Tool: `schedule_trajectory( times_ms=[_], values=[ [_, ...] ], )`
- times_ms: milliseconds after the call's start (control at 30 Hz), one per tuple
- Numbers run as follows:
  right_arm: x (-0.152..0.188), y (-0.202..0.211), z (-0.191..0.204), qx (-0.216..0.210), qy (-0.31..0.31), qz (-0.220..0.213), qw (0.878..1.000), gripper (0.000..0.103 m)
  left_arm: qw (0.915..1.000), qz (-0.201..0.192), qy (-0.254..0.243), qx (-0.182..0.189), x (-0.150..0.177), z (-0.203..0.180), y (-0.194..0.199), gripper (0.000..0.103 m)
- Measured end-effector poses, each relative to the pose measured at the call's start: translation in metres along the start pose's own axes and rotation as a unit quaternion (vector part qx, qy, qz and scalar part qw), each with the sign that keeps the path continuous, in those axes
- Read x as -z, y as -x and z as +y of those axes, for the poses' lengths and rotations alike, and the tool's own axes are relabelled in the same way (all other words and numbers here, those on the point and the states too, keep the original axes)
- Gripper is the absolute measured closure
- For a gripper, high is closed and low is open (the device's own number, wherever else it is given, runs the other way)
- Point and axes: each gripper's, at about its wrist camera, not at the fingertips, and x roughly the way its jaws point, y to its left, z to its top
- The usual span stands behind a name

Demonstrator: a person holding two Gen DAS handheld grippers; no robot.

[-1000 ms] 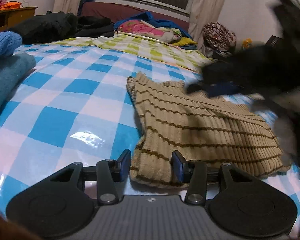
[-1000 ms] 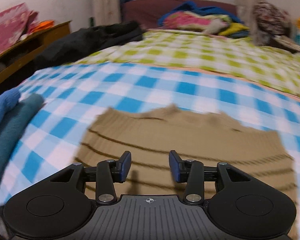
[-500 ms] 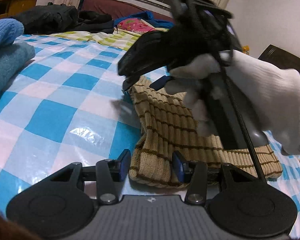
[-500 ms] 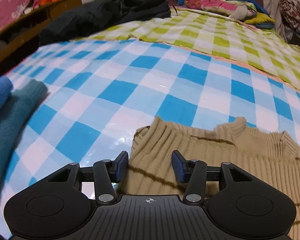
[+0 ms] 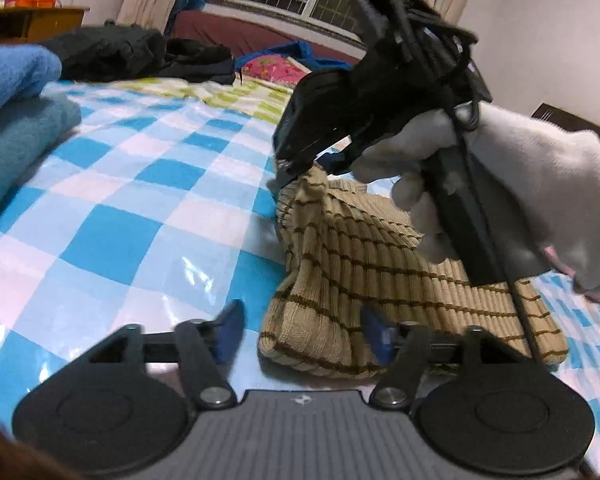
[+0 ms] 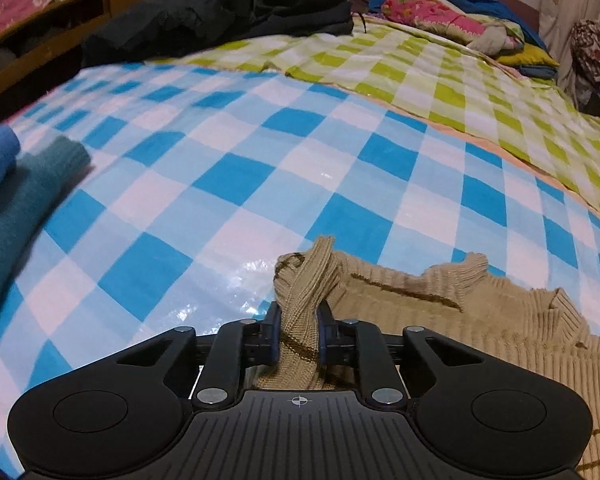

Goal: Fold small clothes
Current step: 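Grasp the sweater end with the left gripper while the right gripper holds it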

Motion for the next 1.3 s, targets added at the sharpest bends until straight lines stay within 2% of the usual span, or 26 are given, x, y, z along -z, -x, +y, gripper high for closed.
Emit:
schedule_trajectory(
  times_ms=[100,267,767,833,900,933,1000,1067,1167,1300],
  values=[
    [-0.001,0.011,-0.007,-0.01,-0.007,-0.011,1.0,0.089,0.9997,-0.012,-0.019,-0.012,0.004,-0.005,0.002,0.018],
    [-0.001,0.031,-0.019,-0.037,-0.025,-0.029,0.999,0.089,0.9991,-0.004,-0.042,-0.002,0.005,-0.012,-0.001,0.016],
    [0.005,0.09,-0.07,-0.109,-0.081,-0.076,0.988,0.089,0.9999,-0.006,0.001,0.012,-0.006,-0.013,-0.02,0.011],
    [0.005,0.094,-0.075,-0.113,-0.084,-0.08,0.987,0.089,0.9998,-0.009,0.005,0.015,-0.006,-0.015,-0.019,0.021],
    [0.006,0.096,-0.08,-0.115,-0.089,-0.084,0.986,0.089,0.9998,-0.003,0.006,0.02,-0.005,-0.017,-0.018,0.044],
    [0.007,0.097,-0.083,-0.117,-0.092,-0.085,0.985,0.089,0.9997,0.002,0.006,0.022,-0.004,-0.019,-0.017,0.05],
    [0.008,0.099,-0.09,-0.124,-0.103,-0.087,0.983,0.089,0.9996,0.003,0.01,0.028,-0.004,-0.023,-0.016,0.068],
    [0.01,0.1,-0.097,-0.129,-0.11,-0.09,0.982,0.089,0.9993,-0.003,0.009,0.035,-0.007,-0.029,-0.012,0.078],
    [0.014,0.104,-0.111,-0.13,-0.12,-0.095,0.98,0.089,0.9989,-0.023,-0.009,0.039,-0.014,-0.047,-0.001,0.081],
    [0.016,0.111,-0.14,-0.131,-0.143,-0.107,0.975,0.09,0.9954,-0.045,-0.05,0.068,-0.026,-0.086,0.008,0.081]
  ],
)
